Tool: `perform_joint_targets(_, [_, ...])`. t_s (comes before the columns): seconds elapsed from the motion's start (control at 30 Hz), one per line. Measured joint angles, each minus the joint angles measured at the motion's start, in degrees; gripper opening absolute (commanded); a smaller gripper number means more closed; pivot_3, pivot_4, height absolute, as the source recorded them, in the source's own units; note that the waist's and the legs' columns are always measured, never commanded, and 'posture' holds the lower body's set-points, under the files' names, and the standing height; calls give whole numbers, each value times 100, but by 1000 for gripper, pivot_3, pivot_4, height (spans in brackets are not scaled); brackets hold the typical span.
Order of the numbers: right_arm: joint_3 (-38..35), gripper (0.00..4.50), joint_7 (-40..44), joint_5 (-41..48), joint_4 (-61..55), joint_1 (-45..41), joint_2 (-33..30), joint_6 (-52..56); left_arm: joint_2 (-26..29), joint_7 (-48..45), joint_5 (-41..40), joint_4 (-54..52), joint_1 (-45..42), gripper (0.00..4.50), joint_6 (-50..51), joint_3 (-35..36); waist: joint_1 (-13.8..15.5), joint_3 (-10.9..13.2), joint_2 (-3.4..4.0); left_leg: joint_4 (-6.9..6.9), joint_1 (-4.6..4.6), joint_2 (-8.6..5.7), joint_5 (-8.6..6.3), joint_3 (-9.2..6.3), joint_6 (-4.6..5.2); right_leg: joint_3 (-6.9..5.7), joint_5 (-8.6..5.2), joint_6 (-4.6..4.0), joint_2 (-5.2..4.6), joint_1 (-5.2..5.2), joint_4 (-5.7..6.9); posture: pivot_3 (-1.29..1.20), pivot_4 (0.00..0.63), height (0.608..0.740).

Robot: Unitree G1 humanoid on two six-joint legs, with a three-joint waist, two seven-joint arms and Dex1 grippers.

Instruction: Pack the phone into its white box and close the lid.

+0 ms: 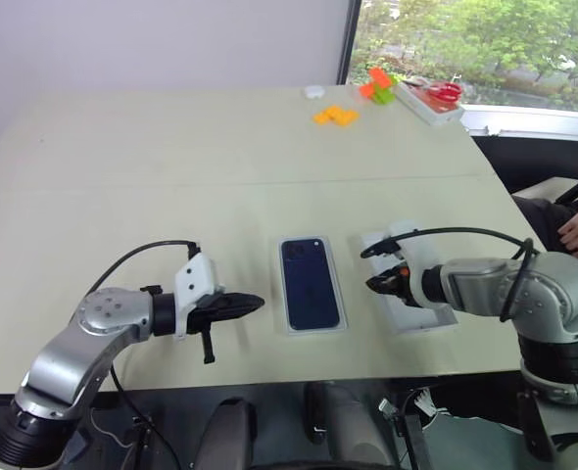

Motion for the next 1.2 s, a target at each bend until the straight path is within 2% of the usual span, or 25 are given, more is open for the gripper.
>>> perform_joint_targets(0.13, [-213,43,-622,1030,240,-153,-94,0,112,7,-221,-48,101,0,151,172,-12,2,2,0,1,2,-1,1,1,2,-1,-1,3,-1,0,0,150,727])
perform_joint_targets(0.23, [-601,43,-452,1847,125,-575,-29,-63,35,244,-429,114,85,0,241,615,-53,8,12,-1,1,5,-2,0,4,0,0,3,7,-5,0,0,150,727])
perform_joint_targets(0.33, [-876,43,-501,3059,40,-738,20,-740,18,518,-490,460,85,0,258,1134,-93,7,11,-6,-1,12,-5,-8,10,-4,9,18,11,-4,-1,0,150,727])
perform_joint_targets(0.43, [-652,43,-887,4524,31,-640,197,-1829,-4,679,-492,718,98,0,259,1401,-114,7,11,-7,-2,13,-6,-4,11,0,10,19,7,-4,-1,0,150,727])
perform_joint_targets(0.47, [-501,43,-1112,4853,47,-616,348,-2140,3,701,-482,782,114,0,249,1447,-119,5,8,-7,-1,13,-6,-1,11,2,9,18,5,-4,-1,0,150,727])
perform_joint_targets(0.53, [-137,43,-1625,5272,127,-544,1181,-2874,58,734,-408,981,118,0,220,1489,-156,1,0,-7,-2,19,-6,6,11,17,8,16,7,-3,1,0,150,727])
perform_joint_targets(0.63, [457,43,-2386,5429,410,-428,2435,-3509,76,746,-319,1168,94,0,130,1503,-157,3,5,-8,-7,30,-6,6,11,17,12,17,7,-29,15,0,150,727])
perform_joint_targets(0.8, [494,43,-3822,5456,1205,-311,3849,-4073,85,786,-222,1302,60,0,123,1513,-118,2,2,-5,-42,26,-6,5,10,17,27,0,-6,-57,16,0,150,727])
perform_joint_targets(0.9, [427,43,-4392,5455,1494,-131,4280,-4117,81,833,-215,1291,40,0,123,1500,-123,1,3,4,-88,19,-5,1,10,17,30,-2,-17,-93,15,0,150,727])
perform_joint_targets(1.1, [314,43,-5040,5519,1643,166,4535,-4125,-5,964,-211,1159,4,0,138,1394,-126,0,3,2,-88,18,-6,-3,12,15,31,0,-21,-92,11,0,150,727])
perform_joint_targets(1.2, [204,940,-5119,5520,1643,142,4511,-4120,-73,987,-213,1053,-18,0,149,1239,-125,0,3,4,-82,19,-6,-2,12,12,27,1,-13,-85,12,0,150,727])
